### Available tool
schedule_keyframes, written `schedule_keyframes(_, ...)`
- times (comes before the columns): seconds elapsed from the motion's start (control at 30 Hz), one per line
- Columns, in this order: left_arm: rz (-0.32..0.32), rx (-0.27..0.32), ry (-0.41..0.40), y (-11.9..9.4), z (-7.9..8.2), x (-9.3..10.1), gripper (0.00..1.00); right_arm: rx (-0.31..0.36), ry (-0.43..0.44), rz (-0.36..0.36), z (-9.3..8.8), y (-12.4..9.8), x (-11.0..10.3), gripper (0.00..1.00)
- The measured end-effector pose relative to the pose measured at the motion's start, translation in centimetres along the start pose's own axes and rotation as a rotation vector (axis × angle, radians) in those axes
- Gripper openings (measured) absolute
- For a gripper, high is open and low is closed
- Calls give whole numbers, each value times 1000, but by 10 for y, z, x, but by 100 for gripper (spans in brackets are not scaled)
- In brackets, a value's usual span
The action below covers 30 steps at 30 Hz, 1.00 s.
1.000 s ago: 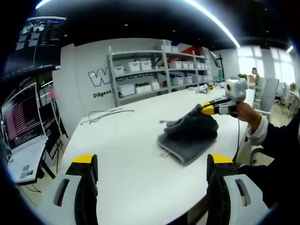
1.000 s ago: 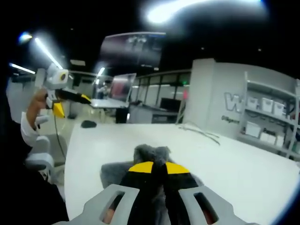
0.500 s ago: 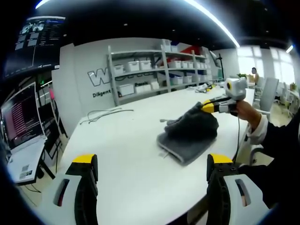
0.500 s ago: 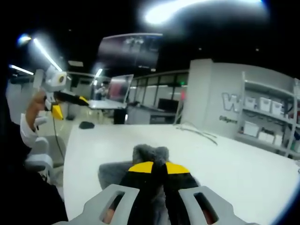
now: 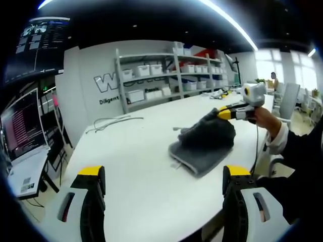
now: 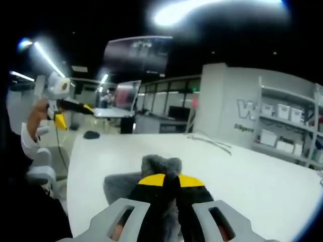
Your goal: Open the folded towel by lifting each exposed corner and separating the folded layers until the towel lies flat within the target outline without major curled edges
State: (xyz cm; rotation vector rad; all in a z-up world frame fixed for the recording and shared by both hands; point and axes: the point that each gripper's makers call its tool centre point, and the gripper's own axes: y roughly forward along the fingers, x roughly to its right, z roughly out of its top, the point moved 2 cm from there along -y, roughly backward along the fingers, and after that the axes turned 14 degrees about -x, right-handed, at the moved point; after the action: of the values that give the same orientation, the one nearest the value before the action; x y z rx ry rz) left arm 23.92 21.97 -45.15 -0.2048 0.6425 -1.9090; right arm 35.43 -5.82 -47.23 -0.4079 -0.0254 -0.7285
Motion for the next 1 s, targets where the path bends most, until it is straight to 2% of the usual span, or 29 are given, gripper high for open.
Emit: schedule_keyframes(1.0, -2, -4, 2, 0, -1, 1, 95, -2, 23, -27, -4, -10, 12, 3)
